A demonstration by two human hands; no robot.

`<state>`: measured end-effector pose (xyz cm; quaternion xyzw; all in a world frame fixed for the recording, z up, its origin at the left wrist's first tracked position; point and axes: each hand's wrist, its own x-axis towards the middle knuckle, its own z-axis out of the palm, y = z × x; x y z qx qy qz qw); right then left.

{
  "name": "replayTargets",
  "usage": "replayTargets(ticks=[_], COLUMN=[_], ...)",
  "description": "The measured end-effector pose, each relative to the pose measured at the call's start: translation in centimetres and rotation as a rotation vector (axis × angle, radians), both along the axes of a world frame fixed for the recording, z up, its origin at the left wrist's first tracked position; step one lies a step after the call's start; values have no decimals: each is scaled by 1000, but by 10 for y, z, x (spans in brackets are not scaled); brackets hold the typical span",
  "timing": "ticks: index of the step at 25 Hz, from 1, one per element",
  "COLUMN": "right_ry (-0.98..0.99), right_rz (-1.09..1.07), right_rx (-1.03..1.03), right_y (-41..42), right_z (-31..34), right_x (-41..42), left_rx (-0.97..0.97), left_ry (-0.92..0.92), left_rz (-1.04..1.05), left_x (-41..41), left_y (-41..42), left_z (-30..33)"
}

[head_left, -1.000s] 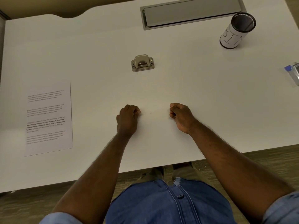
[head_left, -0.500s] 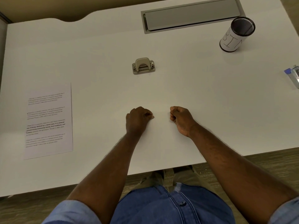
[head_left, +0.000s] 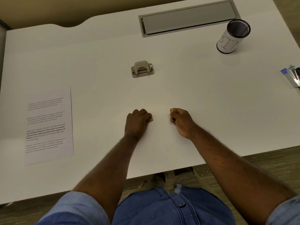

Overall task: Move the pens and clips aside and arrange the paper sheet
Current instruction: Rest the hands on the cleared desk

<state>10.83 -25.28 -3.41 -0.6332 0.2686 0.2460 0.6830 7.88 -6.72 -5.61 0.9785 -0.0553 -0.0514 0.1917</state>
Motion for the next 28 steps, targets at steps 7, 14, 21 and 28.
replayTargets(ticks=[7,14,21,28], right_ry=[40,105,54,-170], right_rz=[-108,-260,-366,-213], right_rx=[104,230,286,74], right_y=[-3,-15,-61,-163], right_z=[4,2,22,53], right_x=[4,11,36,132], left_rx=[-265,-744,-800,-516], left_ry=[111,33,56,8], left_rz=[354,668,550,185], left_x=[2,-5,33,154], left_y=[7,21,-38,-141], left_z=[2,18,37,73])
